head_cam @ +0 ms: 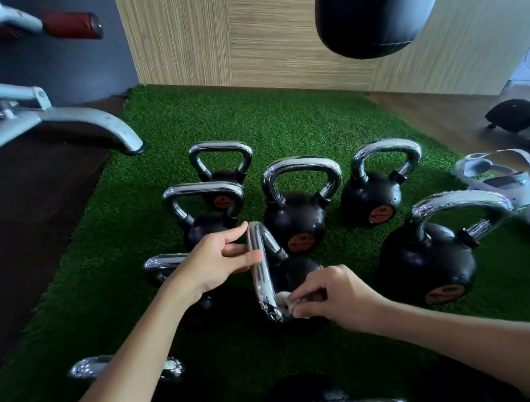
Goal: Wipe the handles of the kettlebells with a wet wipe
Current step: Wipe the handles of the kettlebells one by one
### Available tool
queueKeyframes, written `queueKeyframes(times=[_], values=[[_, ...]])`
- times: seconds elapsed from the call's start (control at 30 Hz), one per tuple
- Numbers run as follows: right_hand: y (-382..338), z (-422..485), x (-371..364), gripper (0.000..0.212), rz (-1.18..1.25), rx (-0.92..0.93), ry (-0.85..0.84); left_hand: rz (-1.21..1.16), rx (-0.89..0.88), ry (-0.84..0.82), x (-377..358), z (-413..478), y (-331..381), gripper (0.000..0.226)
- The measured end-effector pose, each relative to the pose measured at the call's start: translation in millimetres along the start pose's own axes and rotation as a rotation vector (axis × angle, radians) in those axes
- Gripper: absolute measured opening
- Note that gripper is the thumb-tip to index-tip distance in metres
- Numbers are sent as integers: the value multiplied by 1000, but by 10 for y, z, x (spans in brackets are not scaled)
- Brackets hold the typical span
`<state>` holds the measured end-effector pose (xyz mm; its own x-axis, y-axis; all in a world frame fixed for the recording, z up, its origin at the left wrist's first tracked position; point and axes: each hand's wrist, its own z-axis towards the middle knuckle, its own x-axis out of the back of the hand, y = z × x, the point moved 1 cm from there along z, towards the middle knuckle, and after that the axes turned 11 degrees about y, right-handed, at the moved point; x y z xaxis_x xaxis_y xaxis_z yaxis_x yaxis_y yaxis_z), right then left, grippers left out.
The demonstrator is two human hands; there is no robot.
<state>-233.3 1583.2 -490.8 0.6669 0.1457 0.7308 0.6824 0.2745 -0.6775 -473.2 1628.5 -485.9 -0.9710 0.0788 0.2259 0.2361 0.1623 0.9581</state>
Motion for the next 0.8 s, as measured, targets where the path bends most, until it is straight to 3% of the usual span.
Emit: queueKeyframes(times=[0.13, 0.3, 0.4, 0.57, 0.67, 0.8], values=[[126, 215, 80, 20, -63, -49, -74, 21, -24, 4, -31, -2, -37, 97], [23, 414, 124, 22, -341, 139, -490, 46, -57, 17, -26, 1, -13, 94], [-64, 509, 113, 33, -447, 230, -560, 64, -68, 8, -14, -2, -29, 94], [-255, 570, 121, 11, -154, 186, -602, 89, -74, 8, 13, 19, -61, 94], [-248, 540, 156, 27, 51, 84, -585, 103, -81, 6, 21, 36, -103, 96], [-184, 509, 83, 25, 145, 17, -531, 128, -87, 1, 23, 57, -115, 98]])
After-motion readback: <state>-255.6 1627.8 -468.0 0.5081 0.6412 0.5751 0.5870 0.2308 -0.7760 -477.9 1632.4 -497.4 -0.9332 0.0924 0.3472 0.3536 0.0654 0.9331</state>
